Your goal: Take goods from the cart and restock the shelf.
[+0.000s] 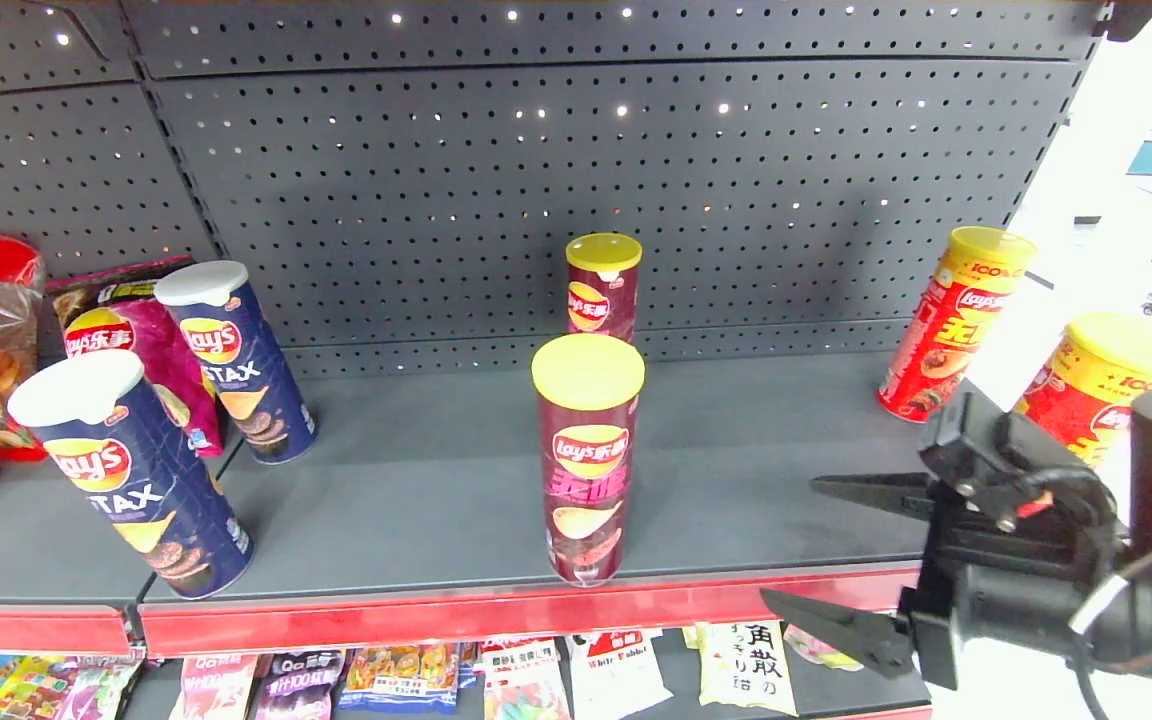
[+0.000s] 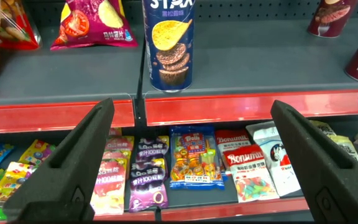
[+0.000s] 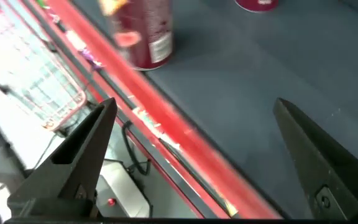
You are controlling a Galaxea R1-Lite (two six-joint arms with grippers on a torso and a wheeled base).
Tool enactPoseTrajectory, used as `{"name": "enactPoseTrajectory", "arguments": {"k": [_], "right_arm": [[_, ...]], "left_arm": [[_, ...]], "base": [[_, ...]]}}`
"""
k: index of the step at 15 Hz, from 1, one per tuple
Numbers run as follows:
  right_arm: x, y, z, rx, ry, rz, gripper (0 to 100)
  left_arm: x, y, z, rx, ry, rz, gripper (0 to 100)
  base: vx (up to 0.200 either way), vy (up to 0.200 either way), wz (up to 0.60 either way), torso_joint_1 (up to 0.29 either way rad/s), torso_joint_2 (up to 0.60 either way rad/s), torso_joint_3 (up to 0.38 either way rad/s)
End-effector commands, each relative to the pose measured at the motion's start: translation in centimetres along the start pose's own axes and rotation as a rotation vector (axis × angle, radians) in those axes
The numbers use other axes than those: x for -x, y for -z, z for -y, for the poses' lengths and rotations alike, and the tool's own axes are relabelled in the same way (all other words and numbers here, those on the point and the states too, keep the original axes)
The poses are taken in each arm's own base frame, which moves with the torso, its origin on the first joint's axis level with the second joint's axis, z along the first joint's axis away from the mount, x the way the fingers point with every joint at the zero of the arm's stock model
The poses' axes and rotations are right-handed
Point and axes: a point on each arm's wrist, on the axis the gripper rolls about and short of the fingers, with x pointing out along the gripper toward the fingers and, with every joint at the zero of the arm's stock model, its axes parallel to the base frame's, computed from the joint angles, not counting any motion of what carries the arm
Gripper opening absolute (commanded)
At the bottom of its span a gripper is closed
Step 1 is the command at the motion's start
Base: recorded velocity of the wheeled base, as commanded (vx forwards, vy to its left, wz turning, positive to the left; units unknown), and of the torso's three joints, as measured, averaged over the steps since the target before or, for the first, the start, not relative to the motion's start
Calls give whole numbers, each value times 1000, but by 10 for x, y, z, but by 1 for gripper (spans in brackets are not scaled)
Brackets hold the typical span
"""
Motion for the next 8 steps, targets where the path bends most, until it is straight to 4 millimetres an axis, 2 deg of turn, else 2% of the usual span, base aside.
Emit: {"name": "enactPoseTrajectory", "arguments": {"k": [1,3,5,7,8], "right_arm": [[61,28,-22,24,-14,99,100],[96,52,-35,12,21,87,100],[130,72,-41,-64,194,30,100],[147,81,-50,-89,323,55,100],[155,86,-54,-87,471,77,100]], "left_arm": [[0,0,0,0,0,0,100],[0,0,0,0,0,0,100],[0,0,0,0,-2,0,100],[0,0,0,0,1,0,100],[0,0,0,0,0,0,100]], "base": [[0,0,0,0,0,0],[0,0,0,0,0,0],[0,0,0,0,0,0],[0,0,0,0,0,0],[0,0,0,0,0,0]]}}
